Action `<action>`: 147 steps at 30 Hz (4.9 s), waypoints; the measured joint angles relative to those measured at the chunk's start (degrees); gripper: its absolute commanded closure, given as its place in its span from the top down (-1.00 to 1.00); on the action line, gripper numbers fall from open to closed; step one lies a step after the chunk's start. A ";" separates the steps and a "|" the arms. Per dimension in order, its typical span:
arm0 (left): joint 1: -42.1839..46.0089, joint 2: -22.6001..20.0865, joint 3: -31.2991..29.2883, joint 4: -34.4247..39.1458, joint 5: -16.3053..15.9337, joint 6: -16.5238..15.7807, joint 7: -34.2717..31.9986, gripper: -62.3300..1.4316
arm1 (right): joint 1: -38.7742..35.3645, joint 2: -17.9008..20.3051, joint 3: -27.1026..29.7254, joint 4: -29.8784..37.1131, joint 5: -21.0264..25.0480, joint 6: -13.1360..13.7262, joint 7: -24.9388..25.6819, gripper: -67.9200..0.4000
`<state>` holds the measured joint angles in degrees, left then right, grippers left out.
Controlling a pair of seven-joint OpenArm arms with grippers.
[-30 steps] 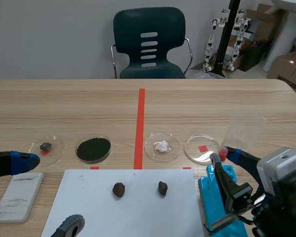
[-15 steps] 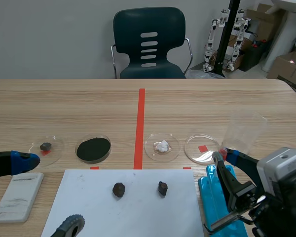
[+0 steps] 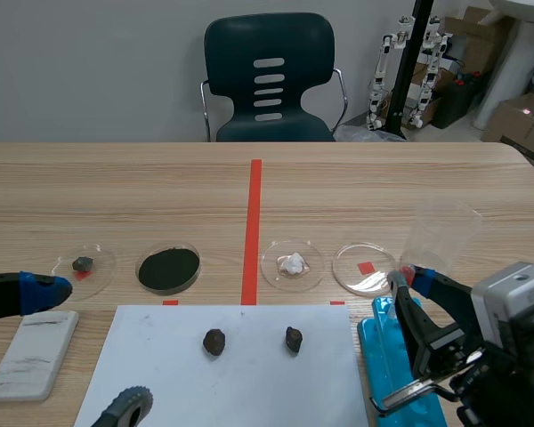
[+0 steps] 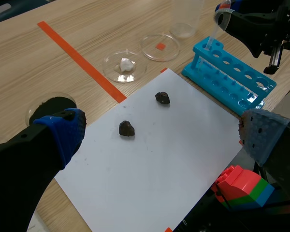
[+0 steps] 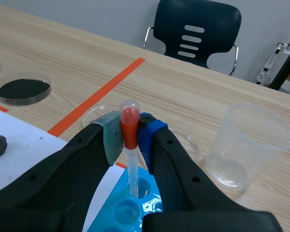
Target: Pick up the dropper by the top with the right hand
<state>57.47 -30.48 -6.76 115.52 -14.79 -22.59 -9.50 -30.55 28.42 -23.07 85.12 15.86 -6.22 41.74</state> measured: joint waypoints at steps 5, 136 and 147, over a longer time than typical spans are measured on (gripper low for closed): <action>0.00 0.00 0.00 0.00 0.00 0.00 0.00 1.00 | 0.00 0.00 0.00 0.00 0.00 0.00 0.00 -0.76; 0.00 -0.02 0.00 0.00 0.00 0.00 0.00 1.00 | -33.92 18.88 0.02 36.76 1.05 -12.41 -1.51 -0.76; 0.00 -0.02 0.00 0.00 0.00 0.00 0.00 1.00 | -33.92 18.88 0.02 36.76 1.05 -12.41 -1.51 -0.76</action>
<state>57.47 -30.50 -6.76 115.52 -14.79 -22.59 -9.50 -64.47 47.31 -23.05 121.89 16.91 -18.63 40.23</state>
